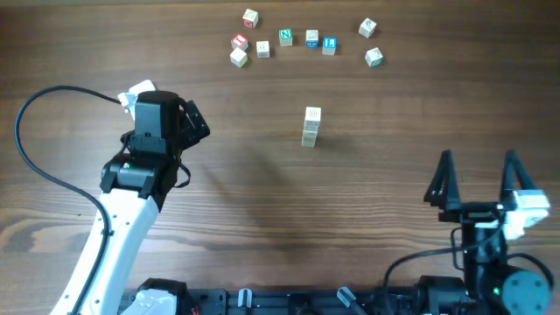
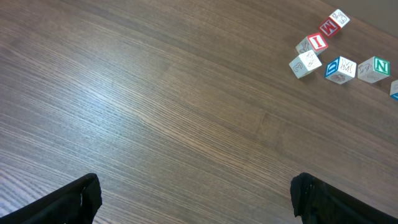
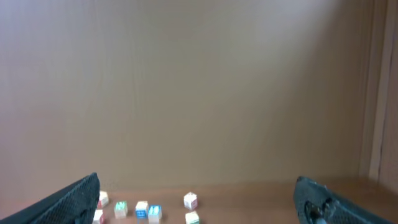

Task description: Form a tower

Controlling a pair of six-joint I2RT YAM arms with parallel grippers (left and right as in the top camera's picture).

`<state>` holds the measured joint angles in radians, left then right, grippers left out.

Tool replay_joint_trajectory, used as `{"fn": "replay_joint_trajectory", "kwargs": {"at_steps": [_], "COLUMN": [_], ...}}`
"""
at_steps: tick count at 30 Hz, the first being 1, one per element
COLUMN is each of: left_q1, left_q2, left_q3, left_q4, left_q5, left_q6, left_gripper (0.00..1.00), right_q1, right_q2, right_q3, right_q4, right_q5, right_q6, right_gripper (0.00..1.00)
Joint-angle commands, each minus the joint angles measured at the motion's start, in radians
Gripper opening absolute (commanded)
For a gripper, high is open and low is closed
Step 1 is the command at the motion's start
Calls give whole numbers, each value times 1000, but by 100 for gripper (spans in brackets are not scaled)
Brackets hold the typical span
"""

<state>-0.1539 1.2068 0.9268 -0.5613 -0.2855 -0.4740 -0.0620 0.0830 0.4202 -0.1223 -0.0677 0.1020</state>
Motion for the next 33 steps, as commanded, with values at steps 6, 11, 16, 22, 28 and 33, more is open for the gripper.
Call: {"fn": "replay_joint_trajectory", "kwargs": {"at_steps": [6,11,16,22,28,33], "left_q1": [7,7,7,7,7,7], "left_q2": [-6,-6,-6,-6,-6,-6], "left_q3": [5,5,5,5,5,5], "left_q4": [3,3,3,3,3,3], "left_q5": [5,5,5,5,5,5], "left_q6": [-9,-9,-9,-9,-9,-9], "left_gripper": [100,100,100,100,100,100], "right_q1": [-4,-4,-4,-3,12,12], "right_q2": [-79,-79,-80,-80,-80,-80], "right_q3": [-118,-147,-195,-319,-396,-400], "right_q4": [-48,-50,-40,65,90,95], "right_q5": [-19,-15,-15,-19,-19,0], "right_q6": [30,29,29,35,43,28], "right_gripper": [100,100,100,100,100,100]}}
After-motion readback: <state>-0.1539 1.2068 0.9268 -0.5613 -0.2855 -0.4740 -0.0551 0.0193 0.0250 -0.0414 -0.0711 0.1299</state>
